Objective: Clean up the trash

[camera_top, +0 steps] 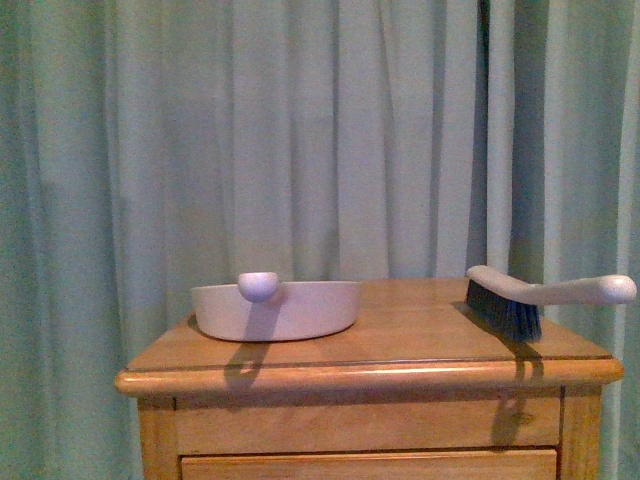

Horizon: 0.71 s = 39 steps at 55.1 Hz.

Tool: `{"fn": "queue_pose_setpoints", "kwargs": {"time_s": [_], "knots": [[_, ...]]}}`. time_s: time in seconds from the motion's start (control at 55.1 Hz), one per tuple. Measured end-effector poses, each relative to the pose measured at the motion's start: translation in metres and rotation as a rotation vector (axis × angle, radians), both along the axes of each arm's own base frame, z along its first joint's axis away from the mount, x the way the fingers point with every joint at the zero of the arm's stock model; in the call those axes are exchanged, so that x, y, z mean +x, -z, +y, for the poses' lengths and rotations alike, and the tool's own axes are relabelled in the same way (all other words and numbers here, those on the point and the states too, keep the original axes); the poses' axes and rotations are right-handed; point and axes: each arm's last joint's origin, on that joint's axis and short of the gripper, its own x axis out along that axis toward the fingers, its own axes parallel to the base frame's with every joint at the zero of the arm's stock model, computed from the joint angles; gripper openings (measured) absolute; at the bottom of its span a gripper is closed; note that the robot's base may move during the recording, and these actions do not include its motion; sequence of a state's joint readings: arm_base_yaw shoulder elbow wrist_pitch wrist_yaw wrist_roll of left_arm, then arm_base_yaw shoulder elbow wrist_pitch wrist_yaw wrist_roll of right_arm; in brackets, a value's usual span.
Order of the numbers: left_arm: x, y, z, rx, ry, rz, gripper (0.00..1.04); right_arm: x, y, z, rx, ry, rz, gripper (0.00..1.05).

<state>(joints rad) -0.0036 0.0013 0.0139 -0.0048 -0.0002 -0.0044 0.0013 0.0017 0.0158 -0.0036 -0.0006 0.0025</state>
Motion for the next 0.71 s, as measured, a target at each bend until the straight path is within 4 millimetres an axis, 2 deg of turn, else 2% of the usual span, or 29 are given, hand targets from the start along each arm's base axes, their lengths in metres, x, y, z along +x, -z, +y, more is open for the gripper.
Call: {"fn": "queue_pose_setpoints", "kwargs": {"time_s": [0.707], "knots": [[0.0000,0.0000,0.0000,0.000,0.000,0.000,0.97,0.0000,0.0000,0.0000,0.000,0.000,0.000,0.97]]}}
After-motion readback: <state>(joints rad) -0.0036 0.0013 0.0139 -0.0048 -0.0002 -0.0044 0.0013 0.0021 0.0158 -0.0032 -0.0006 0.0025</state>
